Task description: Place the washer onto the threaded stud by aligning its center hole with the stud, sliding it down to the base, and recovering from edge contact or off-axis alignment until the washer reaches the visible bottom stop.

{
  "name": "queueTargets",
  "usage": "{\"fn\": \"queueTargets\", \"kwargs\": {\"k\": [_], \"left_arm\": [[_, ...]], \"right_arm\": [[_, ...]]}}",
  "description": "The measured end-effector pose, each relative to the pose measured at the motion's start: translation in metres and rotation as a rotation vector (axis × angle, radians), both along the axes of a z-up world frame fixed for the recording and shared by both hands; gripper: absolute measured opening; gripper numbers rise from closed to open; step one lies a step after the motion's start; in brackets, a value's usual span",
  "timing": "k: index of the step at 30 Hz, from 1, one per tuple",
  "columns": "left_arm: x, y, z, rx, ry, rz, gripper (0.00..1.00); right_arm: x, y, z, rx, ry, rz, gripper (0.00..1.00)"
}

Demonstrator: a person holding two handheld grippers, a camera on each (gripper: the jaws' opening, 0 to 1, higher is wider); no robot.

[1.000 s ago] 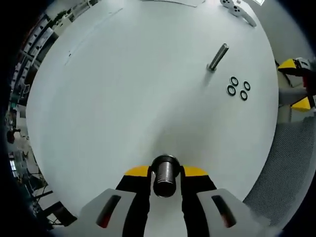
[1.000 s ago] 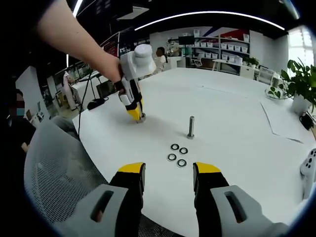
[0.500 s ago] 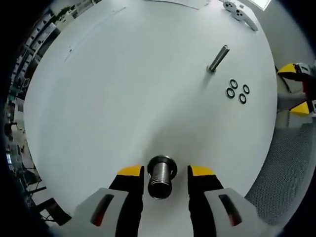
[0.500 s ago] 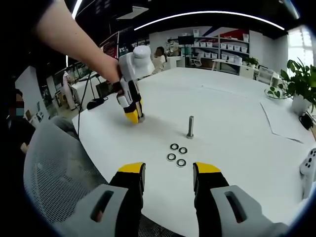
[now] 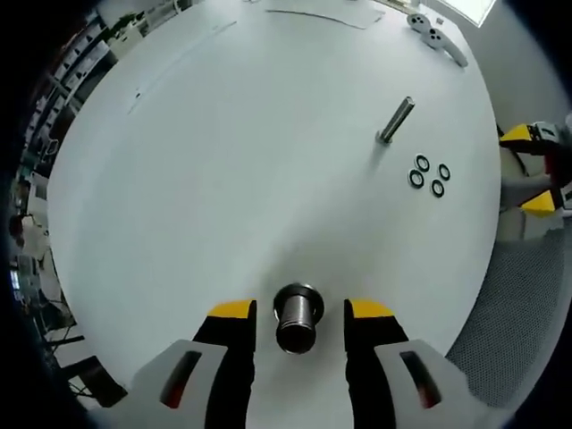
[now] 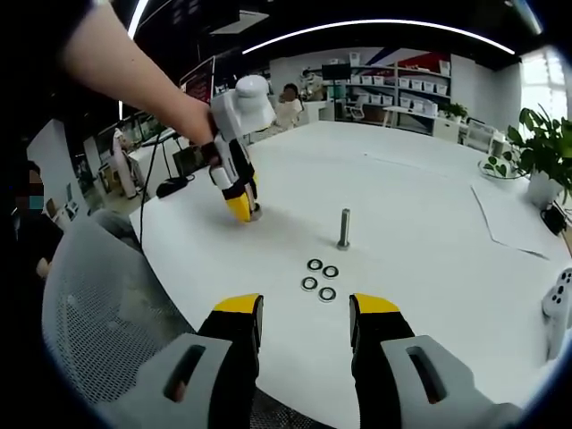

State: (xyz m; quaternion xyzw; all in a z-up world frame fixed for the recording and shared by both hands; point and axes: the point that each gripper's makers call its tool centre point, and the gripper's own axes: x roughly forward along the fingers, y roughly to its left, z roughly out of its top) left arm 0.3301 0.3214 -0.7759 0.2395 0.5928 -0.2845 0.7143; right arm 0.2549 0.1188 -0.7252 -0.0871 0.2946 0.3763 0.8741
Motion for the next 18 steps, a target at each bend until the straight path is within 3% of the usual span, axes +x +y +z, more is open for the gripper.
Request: {"fn": "queueTargets", "kwargs": {"k": [18], "left_arm": [[0.002, -0.003, 0.021, -0.097, -0.12, 0.086, 0.4]], "right_arm": [[-0.001, 0.0, -0.002, -0.007, 0.006, 0.003, 0.41]]}}
